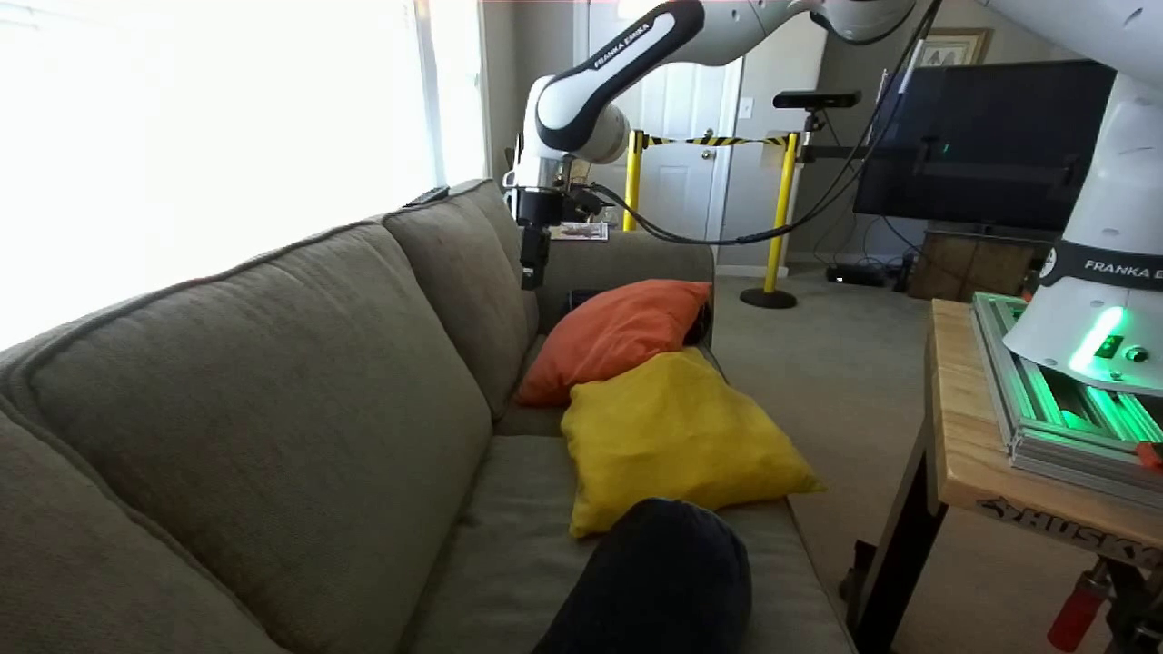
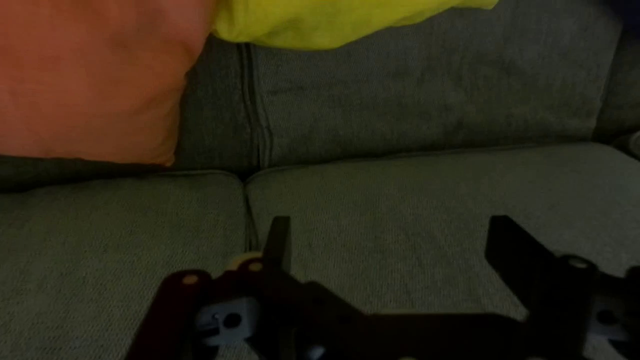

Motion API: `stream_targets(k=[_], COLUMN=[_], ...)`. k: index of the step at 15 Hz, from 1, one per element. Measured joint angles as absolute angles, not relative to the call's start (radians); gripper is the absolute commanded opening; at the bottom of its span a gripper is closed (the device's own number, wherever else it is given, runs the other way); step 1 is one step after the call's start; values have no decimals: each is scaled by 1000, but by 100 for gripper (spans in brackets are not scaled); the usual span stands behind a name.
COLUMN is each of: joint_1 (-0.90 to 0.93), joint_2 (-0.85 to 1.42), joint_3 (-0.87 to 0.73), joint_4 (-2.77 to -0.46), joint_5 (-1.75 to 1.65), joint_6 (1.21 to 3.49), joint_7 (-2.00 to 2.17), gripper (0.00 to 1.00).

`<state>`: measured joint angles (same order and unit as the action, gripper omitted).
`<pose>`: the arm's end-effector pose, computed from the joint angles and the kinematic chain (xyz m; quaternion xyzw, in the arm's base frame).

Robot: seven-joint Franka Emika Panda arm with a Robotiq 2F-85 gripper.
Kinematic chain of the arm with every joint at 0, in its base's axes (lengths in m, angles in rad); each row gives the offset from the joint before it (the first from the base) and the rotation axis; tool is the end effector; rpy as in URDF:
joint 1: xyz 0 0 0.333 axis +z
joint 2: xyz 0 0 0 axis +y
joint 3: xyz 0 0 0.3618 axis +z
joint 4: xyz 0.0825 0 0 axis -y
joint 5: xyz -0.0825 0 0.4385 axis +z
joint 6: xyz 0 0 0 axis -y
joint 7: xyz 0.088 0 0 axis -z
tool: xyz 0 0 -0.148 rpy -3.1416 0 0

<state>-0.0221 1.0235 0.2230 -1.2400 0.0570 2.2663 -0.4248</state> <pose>0.8248 0.1271 0.1008 -0.9644 -0.2373 -0.0243 0.1143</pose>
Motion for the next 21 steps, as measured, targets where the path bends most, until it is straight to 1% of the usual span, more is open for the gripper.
stream_targets(k=[8,12,17,21], joint_1=[-18,-6,84,170], joint_2=[1030,1059,1124,1155], joint_3=[218,213,183,112], joint_4=[-1239,-1245,-1241,-1238], joint_5=[63,69,61,-8], joint_6=[2268,2256,2156,2123], joint_7=[-420,-352,-256,-200], gripper=[100,100,100,100])
